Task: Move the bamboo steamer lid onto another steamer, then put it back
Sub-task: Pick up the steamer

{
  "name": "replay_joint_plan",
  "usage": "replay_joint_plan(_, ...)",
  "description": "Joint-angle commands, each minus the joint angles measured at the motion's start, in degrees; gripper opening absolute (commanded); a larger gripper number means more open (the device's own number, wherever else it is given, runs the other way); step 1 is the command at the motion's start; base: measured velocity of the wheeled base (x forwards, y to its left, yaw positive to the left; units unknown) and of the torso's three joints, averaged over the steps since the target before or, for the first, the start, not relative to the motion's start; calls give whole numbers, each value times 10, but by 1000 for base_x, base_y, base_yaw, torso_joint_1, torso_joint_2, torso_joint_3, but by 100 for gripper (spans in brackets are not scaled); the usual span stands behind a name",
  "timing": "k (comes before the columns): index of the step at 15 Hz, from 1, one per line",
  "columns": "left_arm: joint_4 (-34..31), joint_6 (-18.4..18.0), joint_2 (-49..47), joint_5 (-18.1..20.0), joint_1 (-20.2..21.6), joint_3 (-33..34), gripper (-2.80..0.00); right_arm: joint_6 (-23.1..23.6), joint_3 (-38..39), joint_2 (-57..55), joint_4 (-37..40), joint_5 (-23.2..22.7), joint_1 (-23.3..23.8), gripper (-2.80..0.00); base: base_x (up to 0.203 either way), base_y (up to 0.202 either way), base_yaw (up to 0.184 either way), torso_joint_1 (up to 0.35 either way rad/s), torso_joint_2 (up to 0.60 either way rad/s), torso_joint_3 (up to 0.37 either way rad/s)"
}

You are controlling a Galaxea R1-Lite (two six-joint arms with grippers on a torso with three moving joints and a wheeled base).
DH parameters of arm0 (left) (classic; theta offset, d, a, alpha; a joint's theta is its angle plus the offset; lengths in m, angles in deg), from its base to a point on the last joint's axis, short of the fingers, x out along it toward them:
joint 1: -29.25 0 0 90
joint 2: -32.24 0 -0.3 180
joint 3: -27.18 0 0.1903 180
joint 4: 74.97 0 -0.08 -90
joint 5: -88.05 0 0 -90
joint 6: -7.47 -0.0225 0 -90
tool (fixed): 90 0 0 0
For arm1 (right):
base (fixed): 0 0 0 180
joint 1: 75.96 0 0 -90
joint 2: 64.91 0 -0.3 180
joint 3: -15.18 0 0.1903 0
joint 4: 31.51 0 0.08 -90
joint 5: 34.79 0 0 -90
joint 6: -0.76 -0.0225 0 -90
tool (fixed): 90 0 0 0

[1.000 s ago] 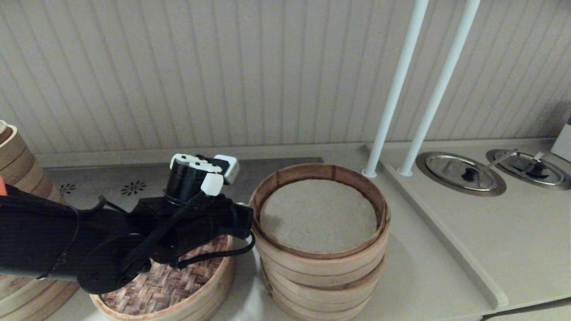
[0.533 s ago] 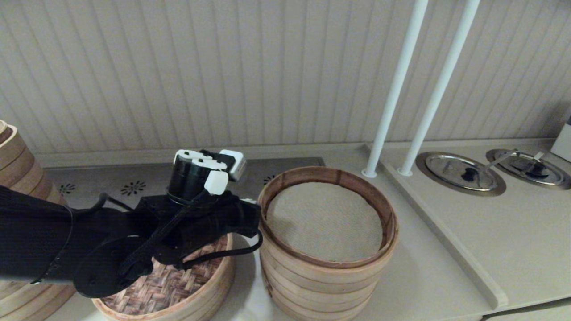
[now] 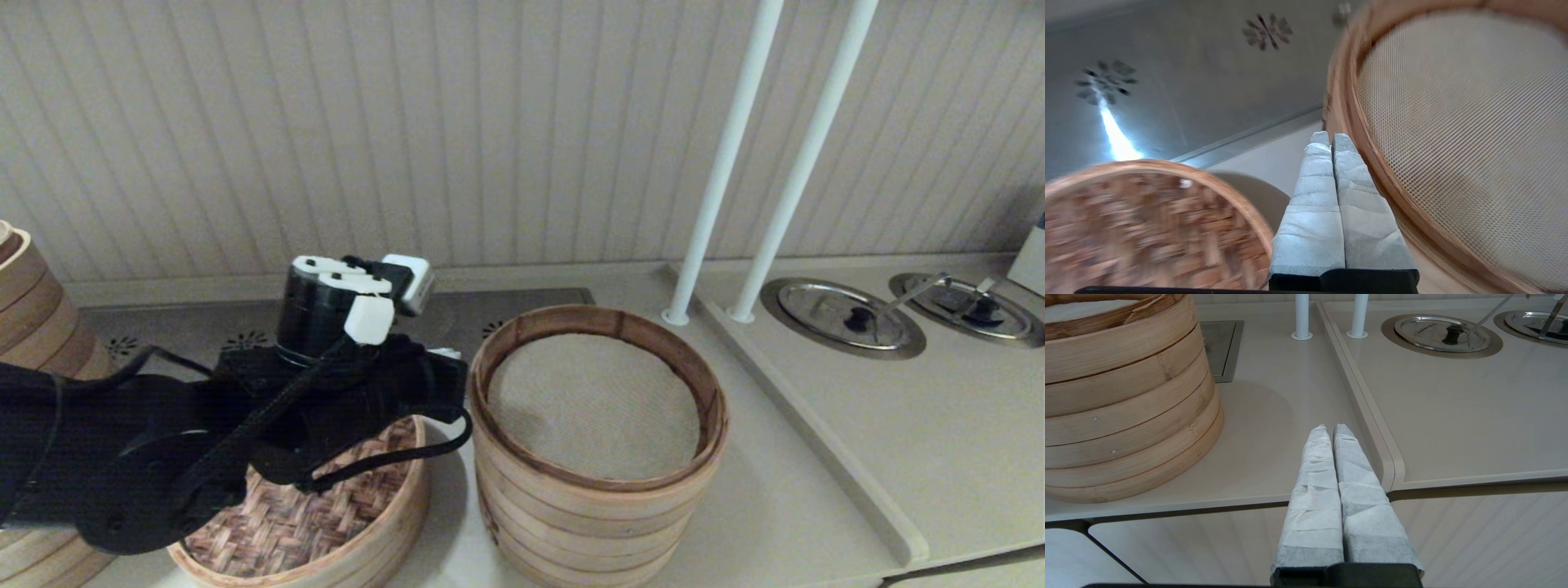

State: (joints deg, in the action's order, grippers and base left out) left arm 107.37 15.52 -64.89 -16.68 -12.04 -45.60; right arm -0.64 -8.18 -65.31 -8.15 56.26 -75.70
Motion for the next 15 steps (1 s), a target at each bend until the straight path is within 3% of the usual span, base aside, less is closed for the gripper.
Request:
replay_joint_plan(1,-22,0,87,-3,13,6,-280,0,2,0,0,0,0,-280,0,0,0,0,0,0)
replay_joint_plan(4,-103,-1,212,14,79,26,-280,0,2,0,0,0,0,-280,0,0,0,0,0,0)
replay_joint_plan(7,-165,-3,344,98,207,67,-280,0,2,0,0,0,0,-280,0,0,0,0,0,0)
replay_joint_plan(9,-187,-17,440,129,270,116,-280,0,2,0,0,0,0,-280,0,0,0,0,0,0)
replay_joint_plan(15,-245,-59,674,149,350,287,-280,0,3,0,0,0,0,-280,0,0,0,0,0,0)
